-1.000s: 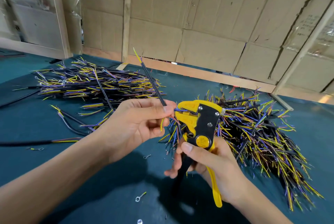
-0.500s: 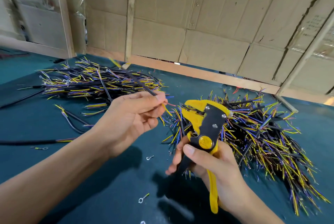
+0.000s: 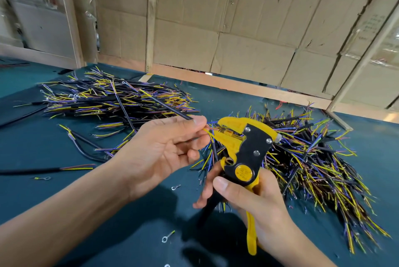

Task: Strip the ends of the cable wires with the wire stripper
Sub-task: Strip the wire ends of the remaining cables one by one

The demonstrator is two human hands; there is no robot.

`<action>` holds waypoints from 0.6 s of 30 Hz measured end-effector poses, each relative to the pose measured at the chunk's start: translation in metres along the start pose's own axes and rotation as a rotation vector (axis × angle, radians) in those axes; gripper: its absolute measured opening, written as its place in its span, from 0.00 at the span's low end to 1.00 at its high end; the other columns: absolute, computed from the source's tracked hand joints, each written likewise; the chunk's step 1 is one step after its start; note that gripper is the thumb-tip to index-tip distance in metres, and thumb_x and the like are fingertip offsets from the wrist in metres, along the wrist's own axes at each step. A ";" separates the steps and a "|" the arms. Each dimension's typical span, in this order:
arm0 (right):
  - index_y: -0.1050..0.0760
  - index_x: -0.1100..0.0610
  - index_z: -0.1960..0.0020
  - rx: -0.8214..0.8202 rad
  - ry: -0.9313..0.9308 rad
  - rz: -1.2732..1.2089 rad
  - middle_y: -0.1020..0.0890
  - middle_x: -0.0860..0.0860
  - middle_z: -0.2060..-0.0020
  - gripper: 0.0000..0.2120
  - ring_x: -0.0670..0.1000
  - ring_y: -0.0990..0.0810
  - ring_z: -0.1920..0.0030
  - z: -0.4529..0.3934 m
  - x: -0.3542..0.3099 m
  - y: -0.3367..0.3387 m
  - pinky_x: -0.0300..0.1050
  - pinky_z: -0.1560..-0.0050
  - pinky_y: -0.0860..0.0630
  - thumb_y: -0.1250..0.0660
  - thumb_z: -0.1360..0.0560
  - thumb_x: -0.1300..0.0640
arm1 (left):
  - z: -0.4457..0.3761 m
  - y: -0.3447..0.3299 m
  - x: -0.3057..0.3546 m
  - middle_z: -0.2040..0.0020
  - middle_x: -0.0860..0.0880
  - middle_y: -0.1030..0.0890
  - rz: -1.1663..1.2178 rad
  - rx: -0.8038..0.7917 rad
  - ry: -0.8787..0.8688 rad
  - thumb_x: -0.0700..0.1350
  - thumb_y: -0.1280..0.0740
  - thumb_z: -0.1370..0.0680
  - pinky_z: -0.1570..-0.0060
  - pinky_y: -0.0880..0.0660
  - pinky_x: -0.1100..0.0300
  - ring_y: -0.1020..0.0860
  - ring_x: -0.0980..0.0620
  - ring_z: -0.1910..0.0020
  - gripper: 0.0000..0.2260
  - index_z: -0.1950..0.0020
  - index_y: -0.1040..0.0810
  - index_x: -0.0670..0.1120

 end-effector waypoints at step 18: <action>0.26 0.63 0.68 0.044 0.013 0.139 0.23 0.59 0.76 0.17 0.63 0.24 0.75 0.000 -0.007 0.001 0.53 0.68 0.25 0.30 0.28 0.52 | 0.005 0.001 0.002 0.60 0.47 0.17 -0.259 0.092 -0.204 0.50 0.24 0.33 0.64 0.25 0.62 0.20 0.53 0.61 0.08 0.59 0.13 0.47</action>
Point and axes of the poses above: each hand's wrist, its own z-axis away from the middle knuckle, its own y-axis out of the back of the hand, x = y × z, the point moved 3 cm from there along -z, towards the middle knuckle
